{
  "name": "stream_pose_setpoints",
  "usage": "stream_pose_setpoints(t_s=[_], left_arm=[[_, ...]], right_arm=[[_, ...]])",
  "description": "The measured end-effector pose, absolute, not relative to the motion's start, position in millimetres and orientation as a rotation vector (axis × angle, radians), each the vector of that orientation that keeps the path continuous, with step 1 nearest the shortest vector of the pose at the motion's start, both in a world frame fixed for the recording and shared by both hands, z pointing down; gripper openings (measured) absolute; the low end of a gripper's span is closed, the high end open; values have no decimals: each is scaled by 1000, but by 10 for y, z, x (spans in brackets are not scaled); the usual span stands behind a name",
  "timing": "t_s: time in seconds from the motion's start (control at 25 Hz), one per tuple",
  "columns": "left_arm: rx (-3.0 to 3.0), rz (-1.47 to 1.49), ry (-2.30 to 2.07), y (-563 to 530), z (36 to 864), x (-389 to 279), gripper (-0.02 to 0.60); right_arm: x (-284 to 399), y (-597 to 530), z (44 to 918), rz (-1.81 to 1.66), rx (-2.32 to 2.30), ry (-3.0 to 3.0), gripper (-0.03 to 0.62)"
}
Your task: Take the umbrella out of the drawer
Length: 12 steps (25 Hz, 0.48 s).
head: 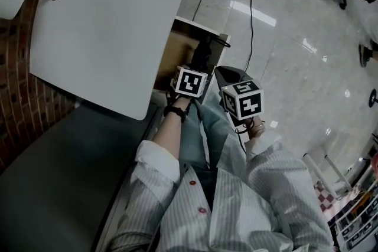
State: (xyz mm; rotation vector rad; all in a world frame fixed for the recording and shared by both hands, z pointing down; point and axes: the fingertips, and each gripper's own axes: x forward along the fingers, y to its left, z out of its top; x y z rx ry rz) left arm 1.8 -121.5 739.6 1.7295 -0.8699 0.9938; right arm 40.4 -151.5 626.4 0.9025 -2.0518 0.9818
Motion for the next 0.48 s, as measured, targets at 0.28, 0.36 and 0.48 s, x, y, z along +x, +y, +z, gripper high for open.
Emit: stream_pose_setpoints(t_s=[0.28,0.36,0.48], left_arm=[[1776,881,-959,-1242,6843,-87,187],[1770,862,-971,-1225,6666,-118,187],[1768,829,-1015,-1253,6341,-216,187]], right_arm=[[268,-1400,5785,958,884,-2074,35],[215,-1378,5643,948,878,-2083,35],[122,-1372,5408,934,877,-2105,35]])
